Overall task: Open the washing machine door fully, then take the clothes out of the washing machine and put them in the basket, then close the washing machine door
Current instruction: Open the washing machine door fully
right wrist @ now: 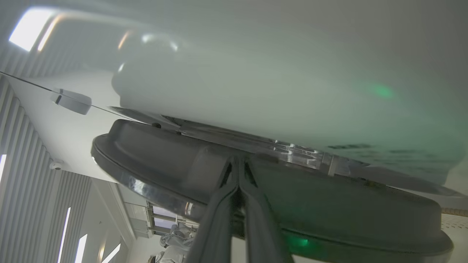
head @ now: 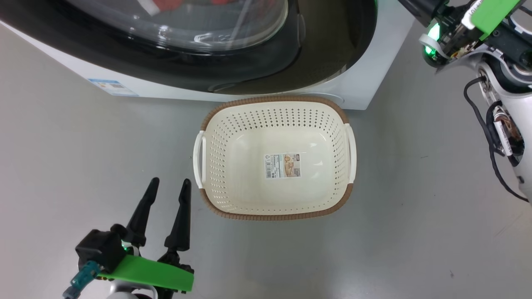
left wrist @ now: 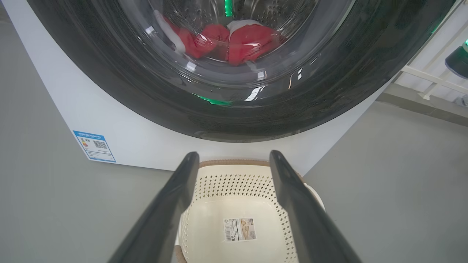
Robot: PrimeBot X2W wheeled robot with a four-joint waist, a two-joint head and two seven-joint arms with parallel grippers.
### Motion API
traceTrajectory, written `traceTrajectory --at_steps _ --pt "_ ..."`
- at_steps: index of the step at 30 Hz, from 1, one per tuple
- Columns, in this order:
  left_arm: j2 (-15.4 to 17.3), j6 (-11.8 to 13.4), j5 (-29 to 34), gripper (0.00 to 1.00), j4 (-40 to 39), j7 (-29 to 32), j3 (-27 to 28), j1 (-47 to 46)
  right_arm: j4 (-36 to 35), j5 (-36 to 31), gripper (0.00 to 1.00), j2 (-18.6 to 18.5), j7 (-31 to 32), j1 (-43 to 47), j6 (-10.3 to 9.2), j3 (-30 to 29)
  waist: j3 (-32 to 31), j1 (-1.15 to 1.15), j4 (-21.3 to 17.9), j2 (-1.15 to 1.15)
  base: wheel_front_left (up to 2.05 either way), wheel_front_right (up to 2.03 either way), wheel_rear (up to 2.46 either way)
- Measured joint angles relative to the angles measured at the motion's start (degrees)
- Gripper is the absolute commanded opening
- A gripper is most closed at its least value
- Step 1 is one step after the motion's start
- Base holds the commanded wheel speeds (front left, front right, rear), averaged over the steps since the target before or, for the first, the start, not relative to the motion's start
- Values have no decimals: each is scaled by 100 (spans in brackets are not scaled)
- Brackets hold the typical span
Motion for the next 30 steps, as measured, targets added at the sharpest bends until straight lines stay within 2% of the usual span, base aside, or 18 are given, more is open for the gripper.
traceTrajectory --at_steps 20,30 --pt "-2 0 -86 100 22 0 10 -119 252 -263 0 145 204 -175 -18 102 -16 0 -2 0 0 0 0" --pt "-2 0 -83 100 24 0 11 -74 199 -323 0 225 358 278 -26 118 -361 0 -50 0 0 0 0"
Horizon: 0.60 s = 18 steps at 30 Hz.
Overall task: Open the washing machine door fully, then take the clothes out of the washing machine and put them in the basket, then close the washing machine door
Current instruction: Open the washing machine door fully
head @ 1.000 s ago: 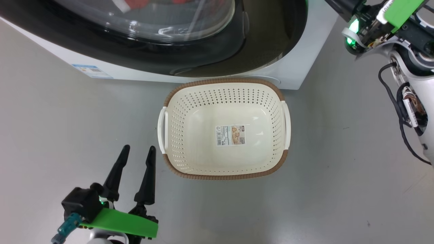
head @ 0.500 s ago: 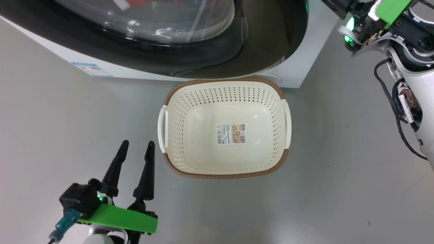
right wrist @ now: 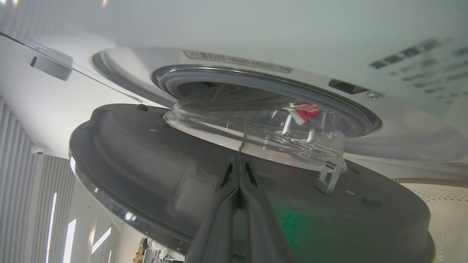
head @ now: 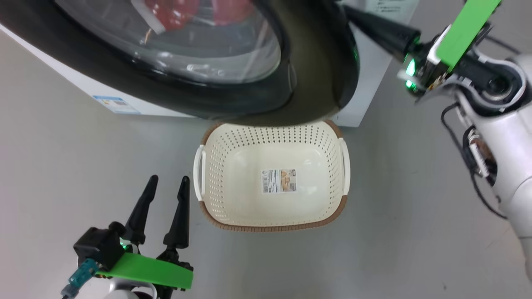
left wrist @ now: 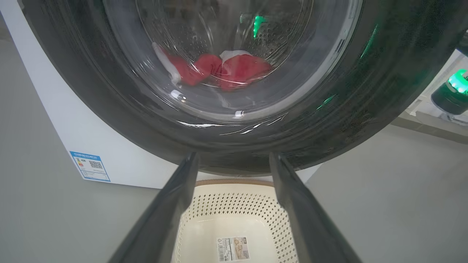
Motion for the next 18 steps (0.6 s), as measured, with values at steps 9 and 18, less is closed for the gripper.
traceTrajectory --at_steps 9,18 --pt "1 0 29 100 1 0 2 279 -202 -43 0 169 199 620 0 -11 -408 0 -51 0 0 0 0" --pt "4 0 120 100 -1 0 37 595 -467 -90 0 338 439 1226 0 -37 -797 0 -107 0 0 0 0"
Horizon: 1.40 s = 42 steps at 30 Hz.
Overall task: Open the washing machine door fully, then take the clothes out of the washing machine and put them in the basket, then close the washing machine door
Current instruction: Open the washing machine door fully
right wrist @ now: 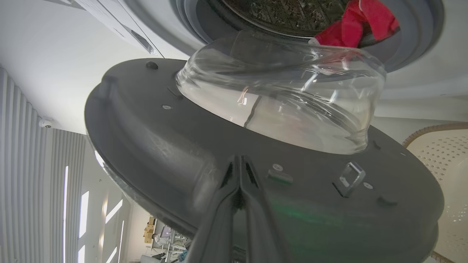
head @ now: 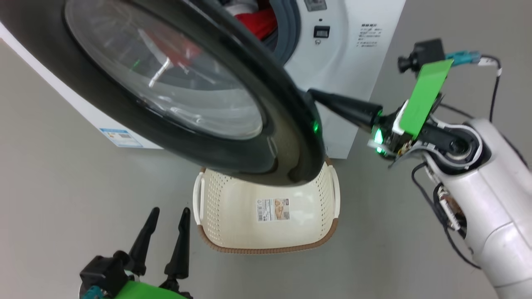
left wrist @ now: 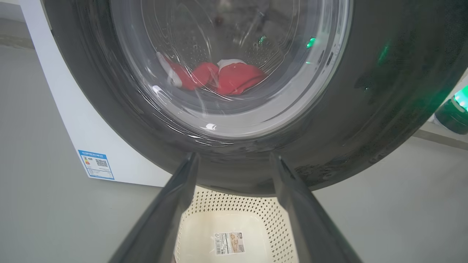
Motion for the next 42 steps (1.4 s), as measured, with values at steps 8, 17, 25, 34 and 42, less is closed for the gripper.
traceTrajectory --at_steps 8,17,25,34,42 --pt "3 0 9 100 -19 0 16 249 -260 -131 0 167 267 502 0 -4 -296 0 -61 0 0 0 0" --pt "5 0 10 100 -38 0 38 255 -430 -260 0 268 382 726 0 -52 -380 0 -83 0 0 0 0" --pt "5 0 9 100 -52 0 36 255 -437 -586 0 304 198 730 0 -204 -367 0 -100 0 0 0 0" --pt "5 0 10 100 -49 0 14 255 -315 -942 0 280 -189 966 0 -400 -403 0 -157 0 0 0 0" --pt "8 0 52 100 -47 0 40 314 -390 -1028 30 179 -490 1631 0 -546 -519 0 -244 0 0 0 0"
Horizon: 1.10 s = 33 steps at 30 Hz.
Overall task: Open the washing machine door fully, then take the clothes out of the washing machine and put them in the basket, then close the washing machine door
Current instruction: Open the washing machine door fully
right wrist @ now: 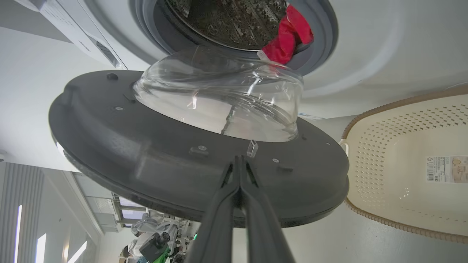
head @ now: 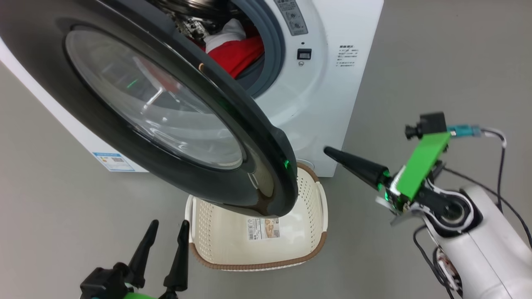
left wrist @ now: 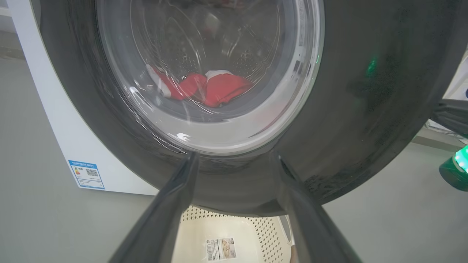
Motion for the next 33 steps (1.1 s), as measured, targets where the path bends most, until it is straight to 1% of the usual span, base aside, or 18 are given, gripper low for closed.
traceTrajectory --at_steps 3,5,8,15,18,22,27,33 --pt "1 0 2 100 3 0 13 47 -20 -19 48 -49 -82 180 0 -63 -22 0 -24 0 0 0 0" --pt "1 0 27 100 3 0 38 57 -55 -40 100 -89 -168 342 0 -93 -50 0 -49 0 0 0 0" --pt "3 0 68 100 2 0 82 75 -92 -209 100 -108 -346 590 0 -125 -105 0 -91 0 0 0 0" --pt "11 0 93 100 0 0 186 261 -96 -375 100 -134 -896 1144 0 -205 -204 0 -204 0 0 0 0" --pt "11 0 99 100 -1 0 211 284 -102 -572 100 -166 -1137 1301 0 -171 -234 0 -246 0 0 0 0" --pt "12 0 111 100 1 0 240 297 -122 -750 100 -223 -1506 1497 0 -32 -270 0 -290 0 0 0 0" --pt "13 0 119 100 9 0 247 327 -119 -1313 100 -426 -2083 1752 0 348 -340 0 -320 0 0 0 0" --pt "14 0 136 100 18 0 270 429 -67 -1611 100 -580 -2819 1895 0 724 -398 0 -357 0 0 0 0"
